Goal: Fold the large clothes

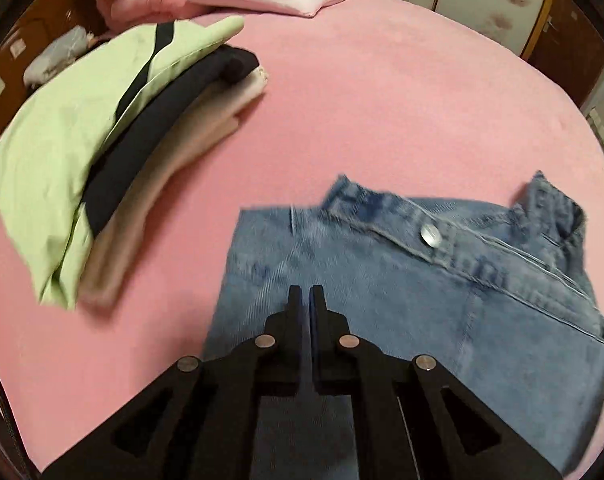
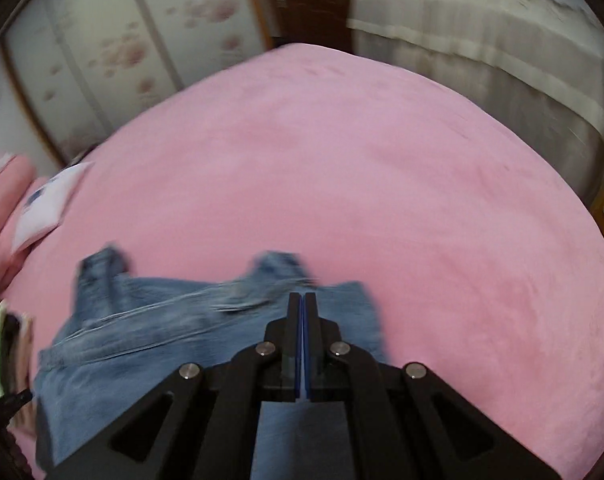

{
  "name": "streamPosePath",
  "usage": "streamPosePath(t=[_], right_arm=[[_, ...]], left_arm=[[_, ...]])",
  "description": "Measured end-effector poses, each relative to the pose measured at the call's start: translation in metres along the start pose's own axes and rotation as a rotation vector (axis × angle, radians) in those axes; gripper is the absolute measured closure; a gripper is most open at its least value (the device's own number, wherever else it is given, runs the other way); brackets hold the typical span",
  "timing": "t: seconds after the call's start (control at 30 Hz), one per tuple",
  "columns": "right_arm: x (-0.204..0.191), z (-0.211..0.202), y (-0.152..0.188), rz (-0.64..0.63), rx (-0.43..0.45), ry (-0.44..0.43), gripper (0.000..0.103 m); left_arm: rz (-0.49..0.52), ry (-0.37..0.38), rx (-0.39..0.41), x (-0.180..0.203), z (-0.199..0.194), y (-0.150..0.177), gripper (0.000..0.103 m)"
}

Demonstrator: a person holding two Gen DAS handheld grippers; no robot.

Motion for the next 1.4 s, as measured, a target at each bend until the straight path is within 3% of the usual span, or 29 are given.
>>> streamPosePath(t=[0.23,0.33,0.6,0.67,0.77,0.93,1.13,1.3,1.4], right_arm=[[-0.100,0.001,0.033,-0.049,-0.122,-0.249,0.103],[-0.138,0.012,0.066,-0.082,-0.200,-0.293,0.103],[-0.177,0.041,0.147,-0.179,-0.413,-0.226,0.103],[-0.177,0.045,0.158,-0.188,-0.424,-0.214,0.103],[-0.179,0.045,0.162,-0.202,-0.403,-0.205,0.103],[-0.179,0.057,0.168,-0.171,-0.481,-0.212,0.103],[-0.189,0.062,0.169,-0.253,-0.525,-0.198,0.103],[-0.199,0.061,0.167,-0.241,-0.547,-0.177,0.103],[-0.217,0.057,0.168,-0.229,-0.559,-0.223,0.103]], left_arm=[[-0.035,0.090,0.017,0.009,-0.030,0.047,0.097],[-0.058,0.112,-0.001,0.009,-0.032,0.065,0.097],[-0.076,0.124,-0.028,0.006,-0.039,0.096,0.092],[-0.105,0.137,-0.020,0.004,-0.045,0.103,0.091],[-0.137,0.165,-0.031,0.002,-0.052,0.114,0.091],[-0.209,0.200,-0.085,-0.006,-0.060,0.141,0.083],[-0.310,0.185,-0.155,-0.031,-0.061,0.175,0.058],[-0.359,0.208,-0.165,-0.044,-0.060,0.178,0.050],[-0.360,0.214,-0.157,-0.049,-0.057,0.171,0.049]])
Point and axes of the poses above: each gripper's, at about its wrist camera, not at the fingertips, and z roughly the way its jaws point, x to its right, y to its underside, the point moved 9 cm from there along z, roughly the way its jaws point, and after that the axes turned 1 degree about -y, right-handed, at the moved point
